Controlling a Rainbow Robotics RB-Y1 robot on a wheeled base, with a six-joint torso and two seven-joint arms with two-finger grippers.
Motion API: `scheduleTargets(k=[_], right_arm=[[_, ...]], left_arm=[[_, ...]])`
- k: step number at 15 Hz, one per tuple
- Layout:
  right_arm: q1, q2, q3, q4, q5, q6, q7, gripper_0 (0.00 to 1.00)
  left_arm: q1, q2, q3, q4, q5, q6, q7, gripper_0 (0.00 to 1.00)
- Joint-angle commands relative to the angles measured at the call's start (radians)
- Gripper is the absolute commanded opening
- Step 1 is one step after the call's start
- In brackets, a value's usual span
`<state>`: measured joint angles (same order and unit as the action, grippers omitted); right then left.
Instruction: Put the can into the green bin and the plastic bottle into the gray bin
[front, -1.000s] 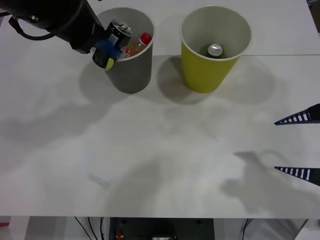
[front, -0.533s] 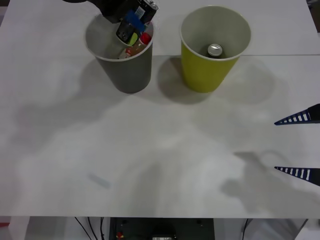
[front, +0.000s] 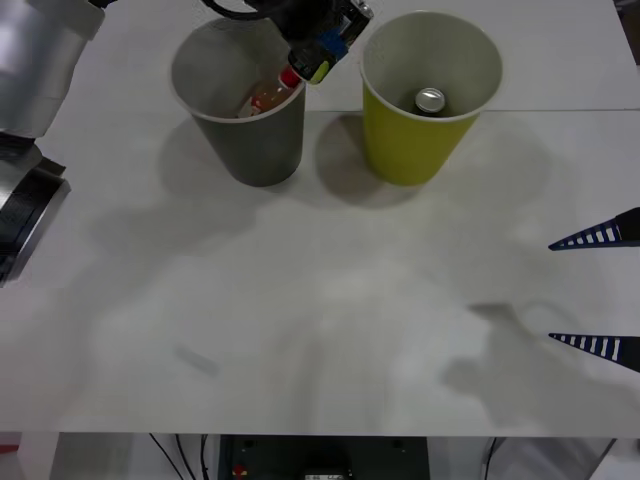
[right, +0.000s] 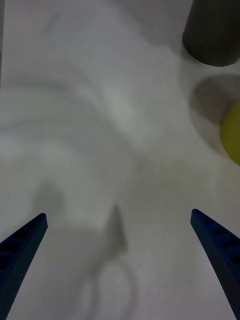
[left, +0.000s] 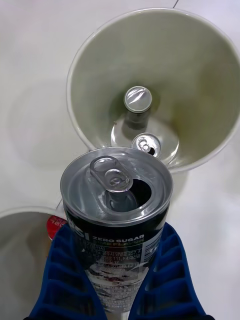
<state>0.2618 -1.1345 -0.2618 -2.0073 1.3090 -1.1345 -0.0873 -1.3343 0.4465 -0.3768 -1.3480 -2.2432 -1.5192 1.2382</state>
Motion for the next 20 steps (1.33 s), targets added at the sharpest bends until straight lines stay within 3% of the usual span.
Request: scheduleTargets(k=[1,4,7,10,17,18,19,20], right_arm=[[0.0,0.0,0.0,0.0,0.0,0.0,0.0,1.0],[0.0,0.0,0.0,0.0,0.0,0.0,0.0,1.0],[0.0,0.0,0.0,0.0,0.0,0.0,0.0,1.0],[0.0,0.0,0.0,0.0,0.0,0.0,0.0,1.0],[0.0,0.0,0.0,0.0,0.0,0.0,0.0,1.0],[0.0,0.0,0.0,0.0,0.0,0.0,0.0,1.0],[0.0,0.0,0.0,0.0,0.0,0.0,0.0,1.0],[0.0,0.0,0.0,0.0,0.0,0.0,0.0,1.0]], left_arm=[[-0.056,-0.042,-0.054,0.049,-0.026,-0.004,0.003,0.0],[-0.195,-0.083,-0.091,0.268,0.045,0.076,0.003,0.0],[-0.289,-0.146,-0.093,0.498,0.082,0.238,-0.057,0.0],[-0.292,-0.198,-0.093,0.532,0.082,0.327,-0.06,0.0],[-0.347,-0.272,-0.212,0.53,0.079,0.35,-0.04,0.01],[-0.345,-0.27,-0.211,0.534,0.079,0.35,-0.052,0.06],[-0.347,-0.272,-0.211,0.537,0.079,0.35,-0.052,0.19],[-0.345,-0.27,-0.211,0.537,0.079,0.35,-0.056,0.55]])
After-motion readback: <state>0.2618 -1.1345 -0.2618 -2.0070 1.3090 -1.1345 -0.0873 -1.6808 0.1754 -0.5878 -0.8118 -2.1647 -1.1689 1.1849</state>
